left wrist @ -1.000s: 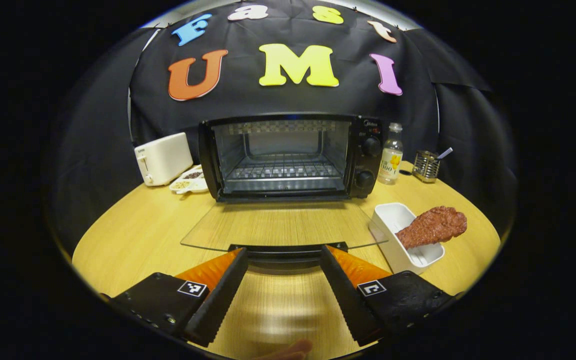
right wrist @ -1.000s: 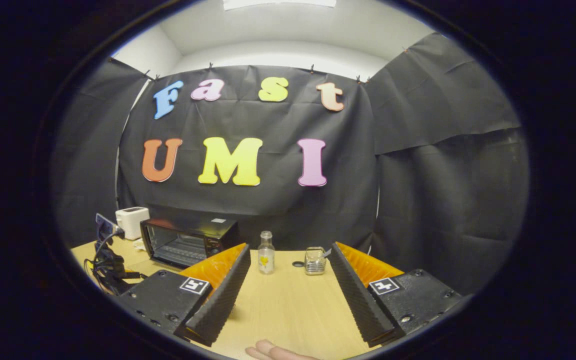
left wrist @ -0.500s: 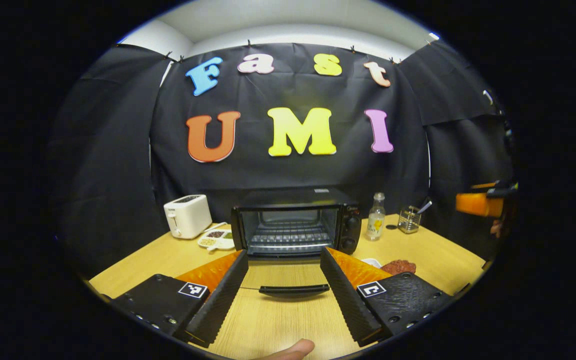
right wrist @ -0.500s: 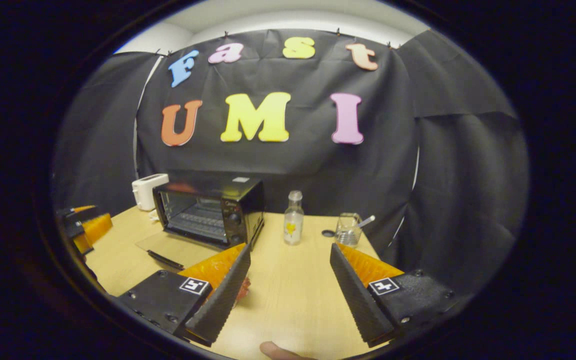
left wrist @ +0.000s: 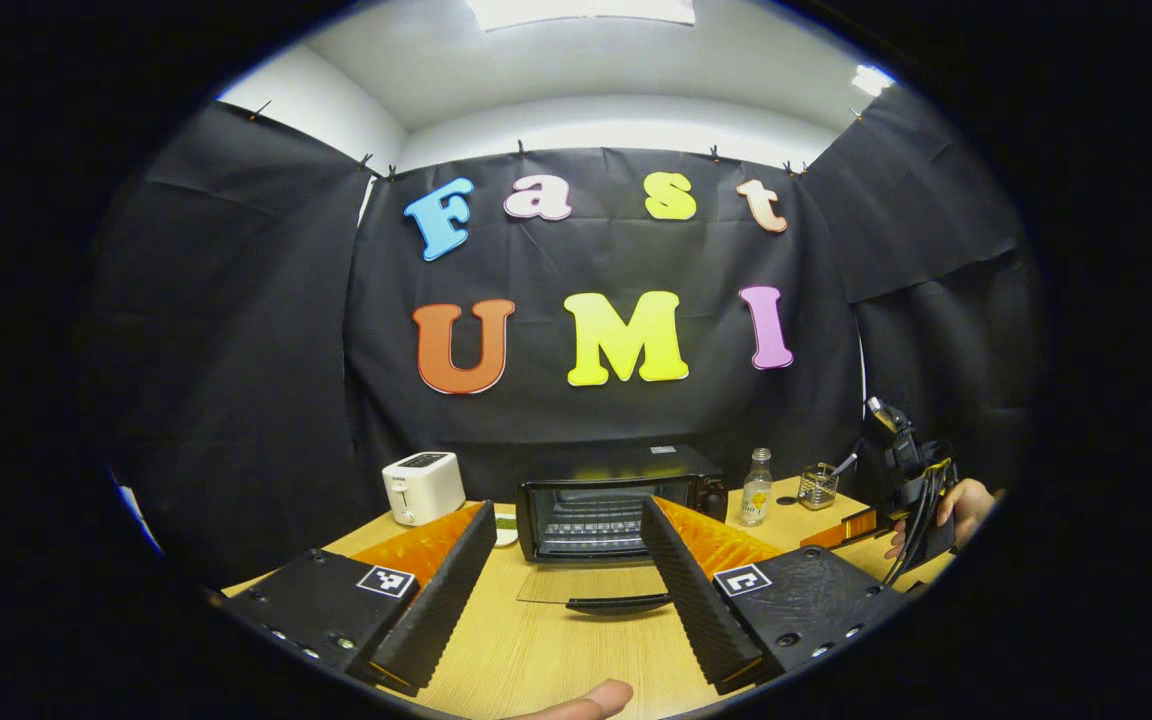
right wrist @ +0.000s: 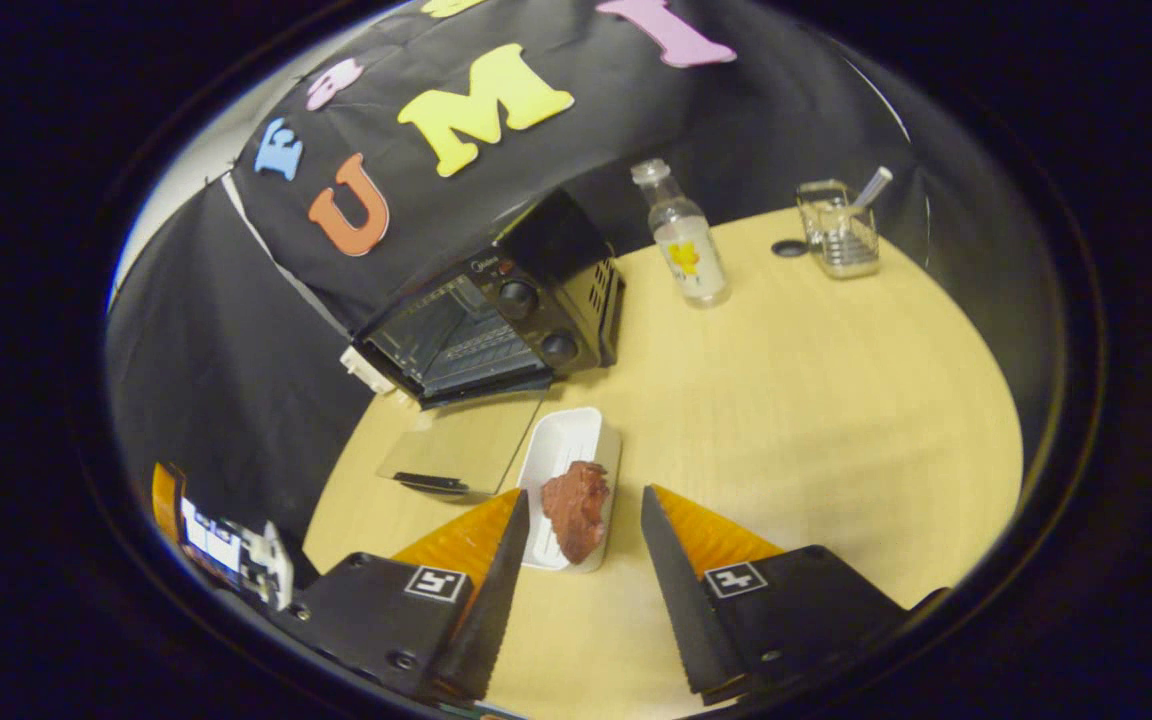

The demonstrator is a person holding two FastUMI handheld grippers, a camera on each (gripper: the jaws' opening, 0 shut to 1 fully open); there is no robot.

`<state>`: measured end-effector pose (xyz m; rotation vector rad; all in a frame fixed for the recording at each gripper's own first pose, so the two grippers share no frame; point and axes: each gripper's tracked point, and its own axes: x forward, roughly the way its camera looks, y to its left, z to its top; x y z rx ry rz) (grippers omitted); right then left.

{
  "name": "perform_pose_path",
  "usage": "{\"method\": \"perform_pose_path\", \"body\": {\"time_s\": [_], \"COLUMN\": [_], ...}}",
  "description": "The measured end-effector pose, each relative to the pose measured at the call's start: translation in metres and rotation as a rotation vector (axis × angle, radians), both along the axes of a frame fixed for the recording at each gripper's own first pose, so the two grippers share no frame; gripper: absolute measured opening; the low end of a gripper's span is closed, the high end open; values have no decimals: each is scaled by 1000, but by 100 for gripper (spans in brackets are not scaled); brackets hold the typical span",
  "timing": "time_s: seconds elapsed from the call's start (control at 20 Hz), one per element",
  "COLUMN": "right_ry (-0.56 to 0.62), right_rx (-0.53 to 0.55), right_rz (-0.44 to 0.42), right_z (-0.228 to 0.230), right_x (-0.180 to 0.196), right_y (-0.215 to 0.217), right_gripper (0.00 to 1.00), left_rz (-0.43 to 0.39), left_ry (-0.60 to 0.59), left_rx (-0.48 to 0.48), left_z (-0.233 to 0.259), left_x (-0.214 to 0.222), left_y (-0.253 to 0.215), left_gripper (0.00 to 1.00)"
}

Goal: Open the electric oven with the left hand, put the food in, and close the electric oven.

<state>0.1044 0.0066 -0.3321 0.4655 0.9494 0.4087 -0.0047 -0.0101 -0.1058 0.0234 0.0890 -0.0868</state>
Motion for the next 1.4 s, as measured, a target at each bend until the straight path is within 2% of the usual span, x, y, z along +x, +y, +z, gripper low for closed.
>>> {"method": "perform_pose_path", "body": {"time_s": [0.05,0.15,0.2,0.35,0.45,0.65,0.85,1.15,1.4], "right_ry": [34,75,97,79,26,-137,-242,-451,-649], "right_rx": [48,72,83,79,34,-159,-306,-446,-533], "right_rz": [5,-3,-17,-5,25,93,148,143,133], "right_z": [-3,-15,-17,-14,-1,27,48,98,130], "right_x": [-4,-5,-7,-10,-15,-20,-25,-17,4], "right_y": [5,6,5,10,12,16,32,70,126], "right_gripper": [66,47,14,11,10,9,6,6,6], "left_rz": [1,4,3,10,14,7,0,-15,0], "left_ry": [7,35,42,52,57,55,39,17,8], "left_rx": [2,-4,-8,-10,-12,-29,-36,-44,-53], "left_z": [-2,-9,-11,-14,-15,-9,-3,5,6], "left_x": [-2,-6,-7,-10,-11,-18,-26,-40,-47], "left_y": [2,5,5,12,15,20,25,38,60], "left_gripper": [93,93,93,93,93,93,93,93,93]}}
